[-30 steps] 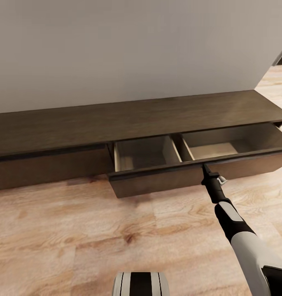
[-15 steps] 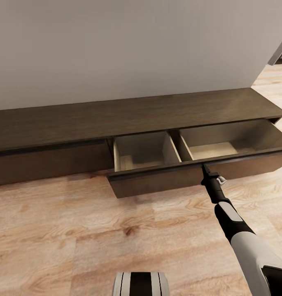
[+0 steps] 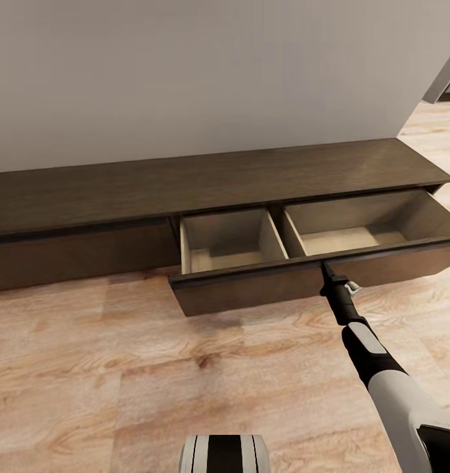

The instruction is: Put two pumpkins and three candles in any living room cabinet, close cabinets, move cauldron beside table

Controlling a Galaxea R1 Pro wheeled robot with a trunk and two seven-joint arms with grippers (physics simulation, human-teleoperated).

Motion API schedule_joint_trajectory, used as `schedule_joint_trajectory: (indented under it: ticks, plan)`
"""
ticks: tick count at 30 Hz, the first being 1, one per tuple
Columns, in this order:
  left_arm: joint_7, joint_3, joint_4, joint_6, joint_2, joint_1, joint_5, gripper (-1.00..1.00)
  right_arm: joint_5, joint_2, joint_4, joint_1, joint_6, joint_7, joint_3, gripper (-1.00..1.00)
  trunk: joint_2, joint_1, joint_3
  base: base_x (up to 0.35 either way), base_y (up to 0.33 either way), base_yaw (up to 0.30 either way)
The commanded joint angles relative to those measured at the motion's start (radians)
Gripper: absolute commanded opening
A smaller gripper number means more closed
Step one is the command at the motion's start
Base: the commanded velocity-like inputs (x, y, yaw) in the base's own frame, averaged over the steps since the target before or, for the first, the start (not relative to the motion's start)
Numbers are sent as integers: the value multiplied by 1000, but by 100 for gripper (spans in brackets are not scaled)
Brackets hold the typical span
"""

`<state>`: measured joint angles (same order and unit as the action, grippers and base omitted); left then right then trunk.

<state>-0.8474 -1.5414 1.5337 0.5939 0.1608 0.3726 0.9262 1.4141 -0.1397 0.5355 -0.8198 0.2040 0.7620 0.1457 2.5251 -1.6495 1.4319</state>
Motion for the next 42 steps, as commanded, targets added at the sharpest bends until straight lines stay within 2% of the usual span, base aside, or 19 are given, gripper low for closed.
schedule_joint_trajectory:
  ticks: [1, 22, 23, 36, 42]
  plan:
    - [1, 0, 0, 7, 0, 0, 6, 100, 19, 0, 6, -1, 17, 10, 0, -100, 0, 0, 0, -10, -3, 0]
    - [-1, 0, 0, 9, -1, 0, 6, 100, 19, 0, 6, -1, 17, 10, 0, -100, 0, 0, 0, -50, -12, 0]
    - [-1, 0, 0, 9, -1, 0, 6, 100, 19, 0, 6, -1, 17, 10, 0, 100, 0, 0, 0, -13, -3, 0]
    - [-1, 1, 0, 8, 0, 0, 6, 100, 19, -1, 8, 0, 17, 10, -1, 100, 0, 0, 0, -2, -1, 0]
    - [-4, 2, 1, 8, 1, 0, 6, 100, 18, -5, 37, 19, 16, 18, -1, 100, 0, 0, 0, -8, -5, 0]
